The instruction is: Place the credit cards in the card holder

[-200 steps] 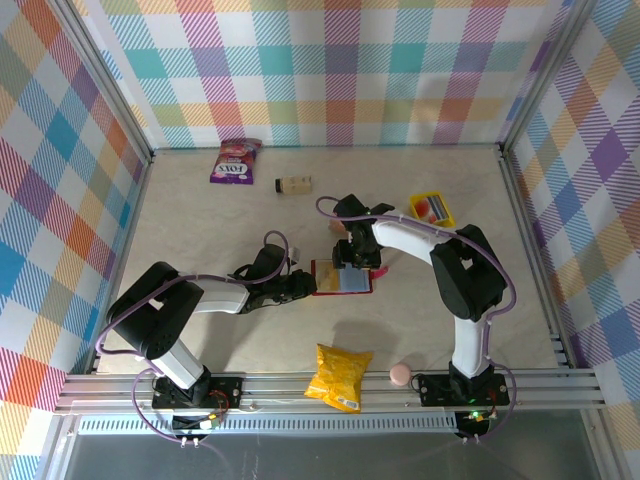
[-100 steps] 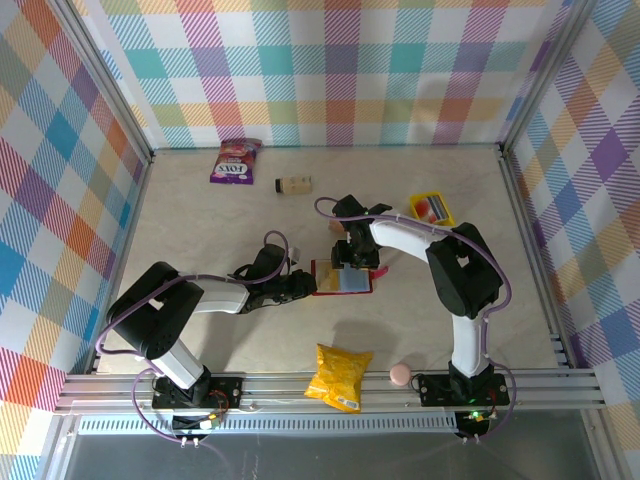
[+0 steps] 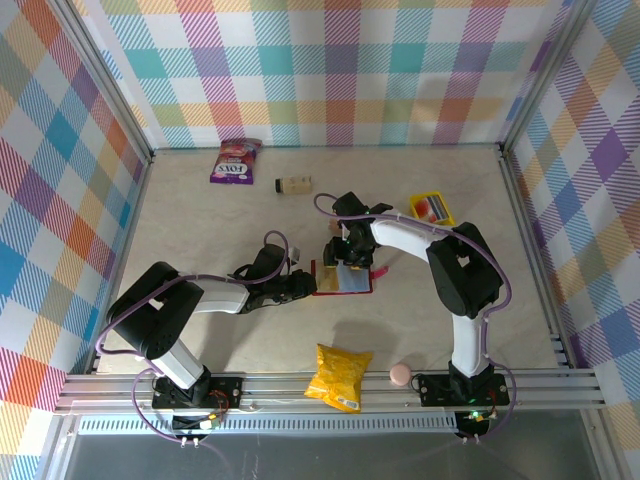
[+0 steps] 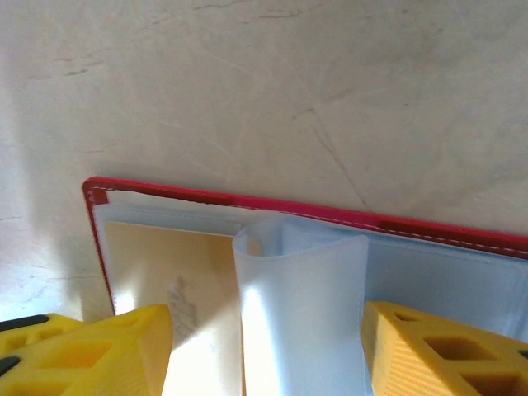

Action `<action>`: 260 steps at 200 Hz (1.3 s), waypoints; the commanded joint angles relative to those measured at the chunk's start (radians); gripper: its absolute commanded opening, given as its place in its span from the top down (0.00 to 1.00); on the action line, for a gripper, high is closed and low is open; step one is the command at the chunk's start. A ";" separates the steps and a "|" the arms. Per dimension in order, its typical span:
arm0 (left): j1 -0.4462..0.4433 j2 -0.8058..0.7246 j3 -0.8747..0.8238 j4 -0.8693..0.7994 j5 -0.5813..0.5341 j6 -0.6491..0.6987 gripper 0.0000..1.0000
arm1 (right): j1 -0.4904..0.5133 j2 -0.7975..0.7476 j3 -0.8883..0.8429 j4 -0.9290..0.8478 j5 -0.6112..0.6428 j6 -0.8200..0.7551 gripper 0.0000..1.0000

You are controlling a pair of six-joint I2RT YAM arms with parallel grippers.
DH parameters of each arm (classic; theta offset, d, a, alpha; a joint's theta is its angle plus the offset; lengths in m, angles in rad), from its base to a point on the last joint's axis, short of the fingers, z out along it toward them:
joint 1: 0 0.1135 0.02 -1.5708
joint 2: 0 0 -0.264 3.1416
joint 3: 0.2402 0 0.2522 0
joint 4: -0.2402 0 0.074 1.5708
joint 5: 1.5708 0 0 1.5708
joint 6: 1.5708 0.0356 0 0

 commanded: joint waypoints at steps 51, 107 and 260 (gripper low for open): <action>0.004 -0.049 0.002 -0.049 0.006 0.012 0.78 | 0.022 -0.048 0.006 0.017 -0.041 0.028 0.40; 0.010 -0.126 -0.024 -0.069 -0.022 0.010 0.79 | 0.045 -0.050 0.024 0.007 -0.017 0.041 0.40; 0.073 -0.312 -0.131 -0.056 -0.020 -0.011 0.81 | 0.104 -0.084 0.212 -0.017 0.079 0.042 0.37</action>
